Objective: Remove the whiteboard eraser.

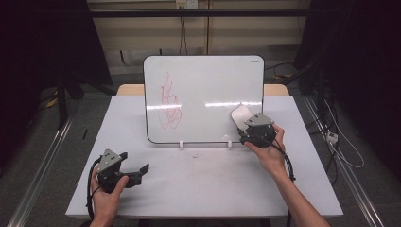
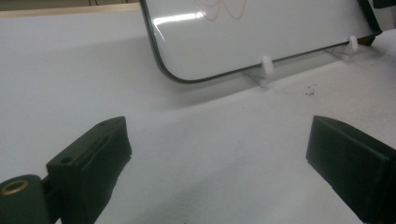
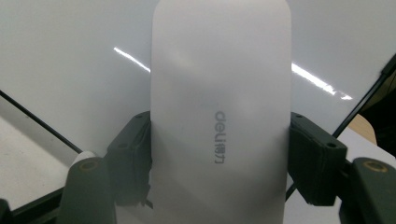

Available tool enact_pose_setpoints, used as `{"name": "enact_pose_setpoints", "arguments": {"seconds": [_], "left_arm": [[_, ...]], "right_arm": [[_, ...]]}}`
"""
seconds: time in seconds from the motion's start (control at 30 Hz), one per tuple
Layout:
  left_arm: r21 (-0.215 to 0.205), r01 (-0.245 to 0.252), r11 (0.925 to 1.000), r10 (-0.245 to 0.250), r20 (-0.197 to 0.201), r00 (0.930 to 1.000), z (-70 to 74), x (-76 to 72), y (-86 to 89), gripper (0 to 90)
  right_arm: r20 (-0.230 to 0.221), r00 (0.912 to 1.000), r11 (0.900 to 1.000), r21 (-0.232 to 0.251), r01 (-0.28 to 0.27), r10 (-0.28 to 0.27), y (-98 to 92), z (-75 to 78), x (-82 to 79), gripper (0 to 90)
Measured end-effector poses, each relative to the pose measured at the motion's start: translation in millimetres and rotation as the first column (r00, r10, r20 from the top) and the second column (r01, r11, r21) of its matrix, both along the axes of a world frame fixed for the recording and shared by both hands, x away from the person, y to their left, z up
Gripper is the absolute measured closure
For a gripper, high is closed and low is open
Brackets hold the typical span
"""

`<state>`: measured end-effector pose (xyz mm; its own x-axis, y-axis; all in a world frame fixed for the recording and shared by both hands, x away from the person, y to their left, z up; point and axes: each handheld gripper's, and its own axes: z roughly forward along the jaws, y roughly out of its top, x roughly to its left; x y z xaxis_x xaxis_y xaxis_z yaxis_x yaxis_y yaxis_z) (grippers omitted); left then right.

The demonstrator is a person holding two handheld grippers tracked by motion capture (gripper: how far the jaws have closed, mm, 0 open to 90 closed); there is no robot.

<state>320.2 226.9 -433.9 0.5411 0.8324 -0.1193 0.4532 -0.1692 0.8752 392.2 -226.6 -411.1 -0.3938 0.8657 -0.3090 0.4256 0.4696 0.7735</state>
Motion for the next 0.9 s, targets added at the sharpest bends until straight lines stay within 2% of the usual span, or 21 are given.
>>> {"name": "enact_pose_setpoints", "arguments": {"seconds": [0.17, 0.2, 0.27, 0.3, 0.43, 0.57, 0.9], "left_arm": [[-0.006, -0.012, 0.9999, 0.012, -0.003, 0.9999, 0.2, 1.0, 4.4, 6.0], [-0.013, -0.010, 0.9999, 0.010, -0.008, 0.9999, 0.0, 1.1, 4.6, 6.0], [-0.045, 0.001, 0.9990, -0.002, -0.023, 0.9997, -0.3, 0.5, 4.8, 6.0], [-0.045, 0.008, 0.9989, -0.009, -0.024, 0.9997, -0.5, 0.0, 4.2, 6.0], [-0.021, 0.015, 0.9997, -0.015, -0.006, 0.9999, 1.0, 0.6, 5.5, 6.0], [-0.036, -0.004, 0.9993, 0.003, -0.017, 0.9998, -1.4, 3.9, 6.8, 6.0], [-0.026, -0.004, 0.9997, 0.004, -0.013, 0.9999, -0.1, 4.7, 7.2, 6.0]], "right_arm": [[-0.018, 0.9998, 0.996, 0.084, -0.002, 0.003, -6.6, 1.3, 0.4, 31.6], [-0.018, 0.9998, 0.996, 0.086, -0.001, 0.002, -7.3, 1.3, 0.2, 31.6], [-0.027, 0.9996, 0.992, 0.126, 0.000, 0.003, -9.1, 1.0, 0.1, 31.6], [-0.030, 0.9996, 0.991, 0.137, 0.002, 0.002, -9.2, 1.4, -0.1, 31.6], [0.002, 0.9999, 0.989, 0.149, -0.011, 0.011, -7.9, 7.4, -4.8, 31.6], [0.020, 0.9996, 0.985, 0.169, -0.024, 0.021, -7.8, 11.7, -9.4, 31.6], [0.048, 0.9967, 0.981, 0.181, -0.074, 0.066, -2.0, 15.0, -13.9, 31.6]]}}
